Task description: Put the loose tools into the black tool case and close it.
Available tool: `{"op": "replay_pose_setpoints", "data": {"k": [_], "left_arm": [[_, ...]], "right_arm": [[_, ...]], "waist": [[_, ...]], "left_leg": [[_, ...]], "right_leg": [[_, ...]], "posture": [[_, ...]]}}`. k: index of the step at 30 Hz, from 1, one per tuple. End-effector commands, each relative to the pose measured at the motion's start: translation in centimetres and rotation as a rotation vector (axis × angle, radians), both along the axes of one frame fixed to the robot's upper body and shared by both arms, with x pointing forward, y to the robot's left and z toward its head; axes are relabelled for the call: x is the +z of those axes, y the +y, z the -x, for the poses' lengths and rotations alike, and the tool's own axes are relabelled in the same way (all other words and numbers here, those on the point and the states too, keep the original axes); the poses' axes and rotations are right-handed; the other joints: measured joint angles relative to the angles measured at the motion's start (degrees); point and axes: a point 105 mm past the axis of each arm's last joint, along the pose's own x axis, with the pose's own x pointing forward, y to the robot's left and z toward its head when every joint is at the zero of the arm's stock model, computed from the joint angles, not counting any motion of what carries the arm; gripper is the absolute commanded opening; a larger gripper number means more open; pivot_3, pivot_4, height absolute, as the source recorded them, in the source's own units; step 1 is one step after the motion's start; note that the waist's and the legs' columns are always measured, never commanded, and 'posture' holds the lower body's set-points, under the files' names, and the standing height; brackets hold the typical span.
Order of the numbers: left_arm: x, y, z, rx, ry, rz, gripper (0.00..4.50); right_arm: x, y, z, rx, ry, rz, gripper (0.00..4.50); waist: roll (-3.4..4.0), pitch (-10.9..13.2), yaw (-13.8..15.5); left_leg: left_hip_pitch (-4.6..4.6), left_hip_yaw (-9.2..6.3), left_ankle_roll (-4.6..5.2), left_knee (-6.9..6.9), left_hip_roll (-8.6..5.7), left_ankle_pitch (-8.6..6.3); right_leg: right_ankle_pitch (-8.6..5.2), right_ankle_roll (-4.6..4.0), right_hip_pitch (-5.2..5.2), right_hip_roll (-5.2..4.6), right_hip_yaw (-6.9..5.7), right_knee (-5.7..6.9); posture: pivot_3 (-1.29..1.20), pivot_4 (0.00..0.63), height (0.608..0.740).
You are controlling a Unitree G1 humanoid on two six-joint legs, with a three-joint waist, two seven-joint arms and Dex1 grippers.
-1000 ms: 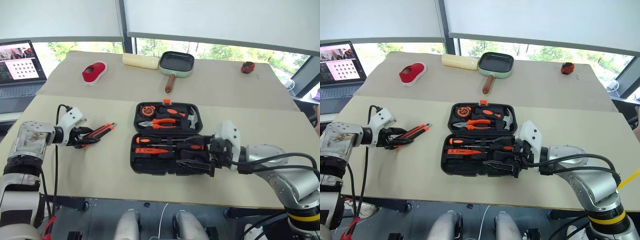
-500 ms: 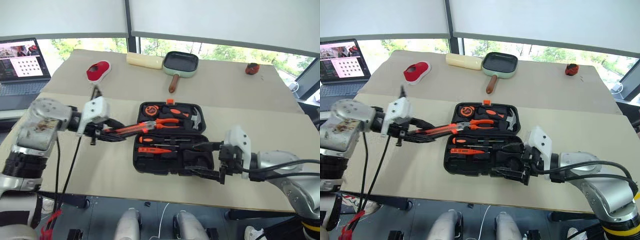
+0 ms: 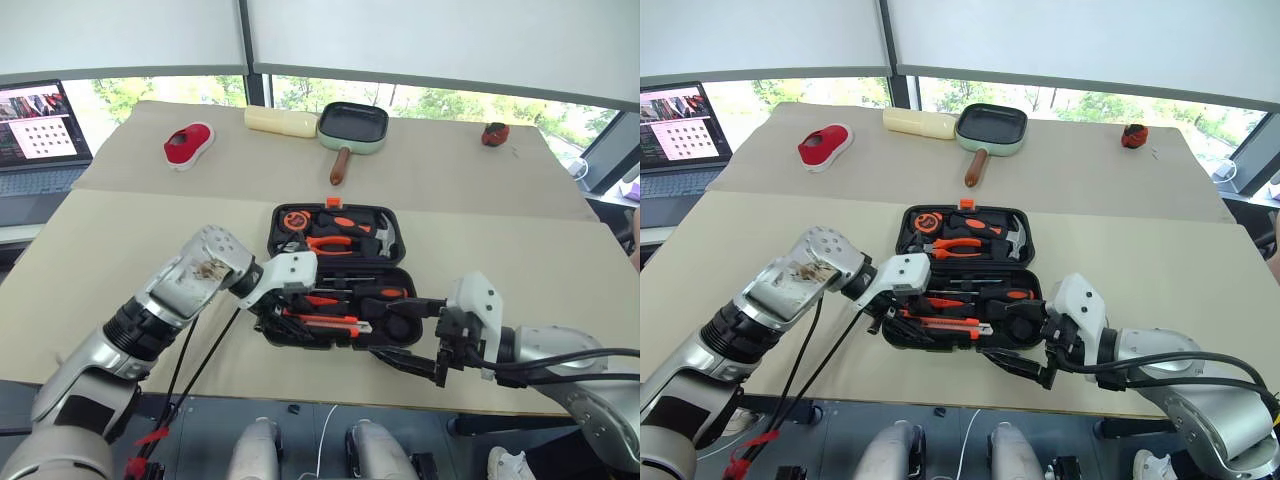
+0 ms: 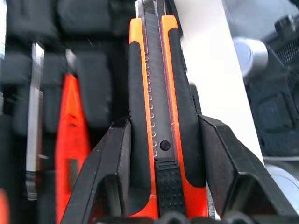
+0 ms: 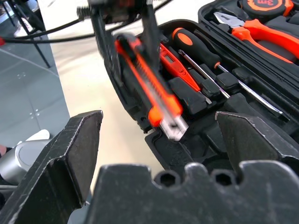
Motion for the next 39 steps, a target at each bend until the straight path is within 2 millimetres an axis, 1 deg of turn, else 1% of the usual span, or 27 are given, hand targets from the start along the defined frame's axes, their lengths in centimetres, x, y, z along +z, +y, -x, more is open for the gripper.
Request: {"op": "replay_pose_setpoints", "data": {"k": [1, 5, 8, 10, 15, 16, 18, 20, 21, 23, 24, 25, 26, 27, 28, 30, 31, 34, 39], "left_arm": [[-0.2, -0.4, -0.3, 0.015, -0.021, -0.032, 1.68], [-1.0, -0.9, -1.0, 0.051, 0.000, -0.035, 1.68], [-1.0, -1.0, -1.2, 0.062, 0.011, -0.023, 1.68], [-0.3, -1.1, -1.0, 0.048, 0.022, 0.003, 2.67], [3.1, -0.9, -0.4, 0.003, 0.049, 0.133, 4.22], [3.8, -0.6, -0.4, -0.008, 0.036, 0.163, 4.22], [4.6, -0.1, -0.4, -0.021, 0.013, 0.198, 4.22], [4.7, 0.3, -0.6, -0.013, 0.005, 0.209, 3.67], [4.5, 0.6, -0.7, -0.009, 0.004, 0.207, 3.47], [3.9, 2.1, -0.5, -0.041, -0.018, 0.166, 2.62], [3.7, 2.6, -0.3, -0.052, -0.020, 0.147, 2.31], [3.6, 3.0, -0.2, -0.063, -0.018, 0.135, 1.85], [3.5, 3.3, 0.0, -0.066, -0.012, 0.126, 1.56], [3.4, 3.6, 0.1, -0.079, -0.010, 0.118, 1.16], [3.3, 3.7, 0.2, -0.088, -0.009, 0.108, 0.89], [2.9, 3.9, 0.2, -0.094, -0.019, 0.090, 0.17], [2.5, 4.0, 0.1, -0.095, -0.033, 0.072, 0.07], [1.2, 4.6, -0.1, -0.115, -0.073, 0.002, 0.07], [-0.3, 5.0, -0.3, -0.139, -0.116, -0.067, 0.07]], "right_arm": [[1.1, -0.1, 0.1, -0.015, -0.056, -0.010, 4.50], [1.1, 0.0, -0.1, -0.024, -0.062, -0.013, 4.50], [1.1, 0.0, -0.1, -0.025, -0.065, -0.015, 4.50], [1.2, -0.1, -0.2, -0.027, -0.065, -0.015, 4.50], [1.2, -0.2, -0.2, -0.027, -0.063, -0.015, 4.50], [1.1, -0.1, -0.2, -0.026, -0.062, -0.015, 4.50], [1.1, -0.1, -0.2, -0.024, -0.059, -0.015, 4.50], [1.0, -0.1, -0.2, -0.023, -0.057, -0.015, 4.50], [1.0, -0.1, -0.2, -0.023, -0.056, -0.015, 4.50], [1.0, -0.1, -0.4, -0.021, -0.054, -0.016, 4.50], [0.9, 0.0, -0.4, -0.020, -0.053, -0.016, 4.50], [0.9, 0.0, -0.5, -0.019, -0.052, -0.016, 4.50], [0.9, -0.1, -0.5, -0.018, -0.051, -0.017, 4.50], [0.9, -0.1, -0.6, -0.018, -0.050, -0.017, 4.50], [0.9, -0.1, -0.6, -0.017, -0.050, -0.018, 4.50], [0.9, 0.0, -0.7, -0.017, -0.049, -0.020, 4.50], [0.9, 0.0, -0.7, -0.016, -0.048, -0.021, 4.50], [0.9, 0.1, -0.7, -0.013, -0.046, -0.024, 4.50], [0.9, 0.0, -0.7, -0.011, -0.042, -0.025, 4.50]], "waist": [[0.00, 0.00, 0.02], [0.01, -0.01, 0.16], [0.02, -0.01, 0.26], [0.02, -0.01, 0.37], [0.02, -0.01, 0.60], [0.02, -0.01, 0.57], [0.02, -0.01, 0.51], [0.03, -0.01, 0.49], [0.02, -0.01, 0.49], [0.03, -0.01, 0.48], [0.03, -0.01, 0.35], [0.03, -0.01, 0.30], [0.03, -0.01, 0.29], [0.03, -0.01, 0.30], [0.03, -0.01, 0.33], [0.03, 0.00, 0.59], [0.03, 0.00, 0.72], [0.03, -0.01, 0.90], [0.03, -0.01, 0.90]], "left_leg": [[0.00, -0.01, 0.00, 0.02, 0.00, 0.00], [0.00, -0.03, 0.00, 0.05, -0.02, 0.00], [0.00, -0.04, 0.00, 0.07, -0.03, 0.00], [0.00, -0.07, 0.00, 0.12, -0.04, 0.00], [-0.06, -0.10, 0.00, 0.28, -0.03, 0.00], [-0.08, -0.10, 0.00, 0.31, -0.02, 0.00], [-0.09, -0.12, 0.01, 0.31, -0.01, 0.00], [-0.08, -0.13, 0.01, 0.31, -0.01, -0.01], [-0.08, -0.12, 0.01, 0.31, -0.02, -0.01], [-0.08, -0.12, 0.01, 0.31, -0.02, -0.01], [-0.08, -0.12, 0.01, 0.31, -0.02, -0.01], [-0.08, -0.11, 0.01, 0.30, -0.01, -0.01], [-0.08, -0.11, 0.01, 0.30, -0.01, -0.01], [-0.08, -0.12, 0.01, 0.30, 0.00, -0.01], [-0.08, -0.11, 0.01, 0.30, -0.01, -0.01], [-0.09, -0.11, 0.01, 0.33, -0.02, -0.01], [-0.09, -0.11, 0.01, 0.34, -0.02, -0.01], [-0.09, -0.10, 0.01, 0.35, -0.03, -0.01], [-0.09, -0.09, 0.02, 0.35, -0.02, -0.01]], "right_leg": [[0.00, 0.00, 0.01, 0.00, 0.00, 0.00], [0.00, 0.01, 0.03, 0.00, 0.00, 0.00], [0.00, 0.01, 0.05, -0.01, 0.00, 0.00], [0.01, 0.01, 0.07, -0.01, -0.01, 0.01], [0.03, 0.06, 0.08, -0.01, -0.02, 0.02], [0.04, 0.07, 0.06, 0.00, -0.02, 0.03], [0.04, 0.07, 0.05, 0.00, -0.02, 0.03], [0.04, 0.07, 0.05, 0.00, -0.03, 0.03], [0.04, 0.07, 0.06, 0.00, -0.03, 0.03], [0.04, 0.07, 0.06, 0.00, -0.03, 0.03], [0.04, 0.07, 0.07, 0.00, -0.03, 0.03], [0.04, 0.06, 0.05, 0.00, -0.03, 0.03], [0.04, 0.06, 0.05, 0.01, -0.03, 0.03], [0.04, 0.06, 0.04, 0.01, -0.03, 0.04], [0.04, 0.06, 0.05, 0.01, -0.03, 0.03], [0.04, 0.07, 0.08, 0.00, -0.03, 0.02], [0.05, 0.07, 0.08, -0.01, -0.03, 0.02], [0.05, 0.08, 0.09, -0.01, -0.03, 0.01], [0.05, 0.08, 0.09, 0.00, -0.03, 0.02]], "posture": [[0.00, 0.150, 0.740], [0.00, 0.150, 0.740], [0.00, 0.150, 0.740], [0.00, 0.150, 0.740], [0.00, 0.150, 0.740], [0.00, 0.150, 0.740], [0.00, 0.150, 0.740], [0.00, 0.150, 0.740], [0.00, 0.150, 0.740], [0.00, 0.150, 0.740], [0.00, 0.150, 0.740], [0.00, 0.150, 0.740], [0.00, 0.150, 0.740], [0.00, 0.150, 0.740], [0.00, 0.150, 0.740], [0.00, 0.150, 0.740], [0.00, 0.150, 0.740], [0.00, 0.150, 0.740], [0.00, 0.150, 0.740]]}}
